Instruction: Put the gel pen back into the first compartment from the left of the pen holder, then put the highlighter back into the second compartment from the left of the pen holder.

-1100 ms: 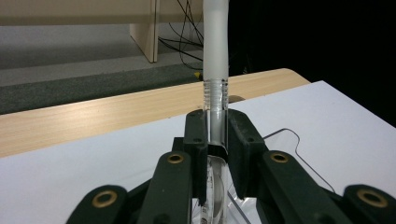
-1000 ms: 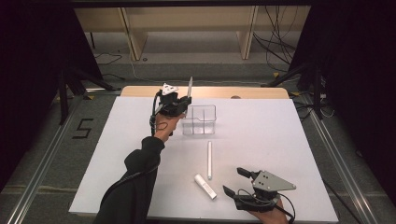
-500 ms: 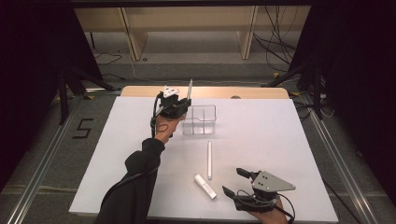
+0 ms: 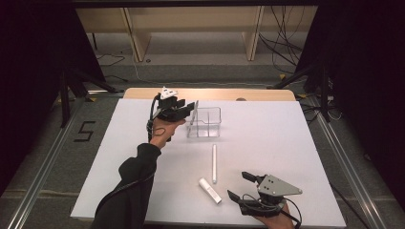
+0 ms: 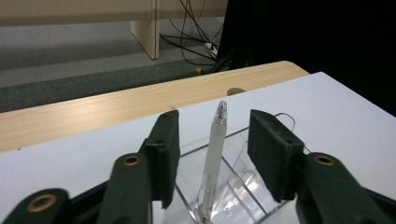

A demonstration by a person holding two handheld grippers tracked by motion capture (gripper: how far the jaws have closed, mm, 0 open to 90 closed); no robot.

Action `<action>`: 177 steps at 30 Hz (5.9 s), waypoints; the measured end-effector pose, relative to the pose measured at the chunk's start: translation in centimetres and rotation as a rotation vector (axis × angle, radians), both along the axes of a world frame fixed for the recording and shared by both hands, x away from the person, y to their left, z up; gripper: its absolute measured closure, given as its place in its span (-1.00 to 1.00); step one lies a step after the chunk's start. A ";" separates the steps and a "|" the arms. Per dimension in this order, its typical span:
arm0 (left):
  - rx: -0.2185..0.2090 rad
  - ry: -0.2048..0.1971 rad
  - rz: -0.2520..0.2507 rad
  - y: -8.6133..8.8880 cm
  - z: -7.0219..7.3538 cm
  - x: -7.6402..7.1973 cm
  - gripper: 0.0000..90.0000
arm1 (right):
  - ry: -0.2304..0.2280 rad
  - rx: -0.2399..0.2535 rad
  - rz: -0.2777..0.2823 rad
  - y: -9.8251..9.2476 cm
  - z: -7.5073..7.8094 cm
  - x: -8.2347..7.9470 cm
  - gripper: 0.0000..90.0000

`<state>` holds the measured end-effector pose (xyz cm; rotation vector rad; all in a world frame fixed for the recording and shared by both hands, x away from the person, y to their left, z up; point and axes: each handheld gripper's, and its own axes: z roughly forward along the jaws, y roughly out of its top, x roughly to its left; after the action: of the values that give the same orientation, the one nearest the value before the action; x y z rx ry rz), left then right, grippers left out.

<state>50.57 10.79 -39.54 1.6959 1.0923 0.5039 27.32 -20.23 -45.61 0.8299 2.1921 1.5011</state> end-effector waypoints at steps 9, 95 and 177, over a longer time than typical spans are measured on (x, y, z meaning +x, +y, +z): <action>0.005 0.066 -0.050 0.9 0.2 -1.6 -0.15 | 0.002 -0.001 -0.006 0.0 0.0 0.0 -0.46; 0.092 0.179 -0.083 -2.6 -2.9 -11.4 -0.59 | 0.058 -0.020 -0.142 -1.2 -0.5 1.0 -0.47; 0.242 0.446 -0.111 -10.3 -8.0 -10.1 0.10 | 0.051 -0.033 -0.143 -1.2 -0.3 0.7 -0.46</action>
<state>40.50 0.44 -47.58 2.1358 1.2781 0.1933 28.04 -21.38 -45.92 1.0012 2.1379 1.3866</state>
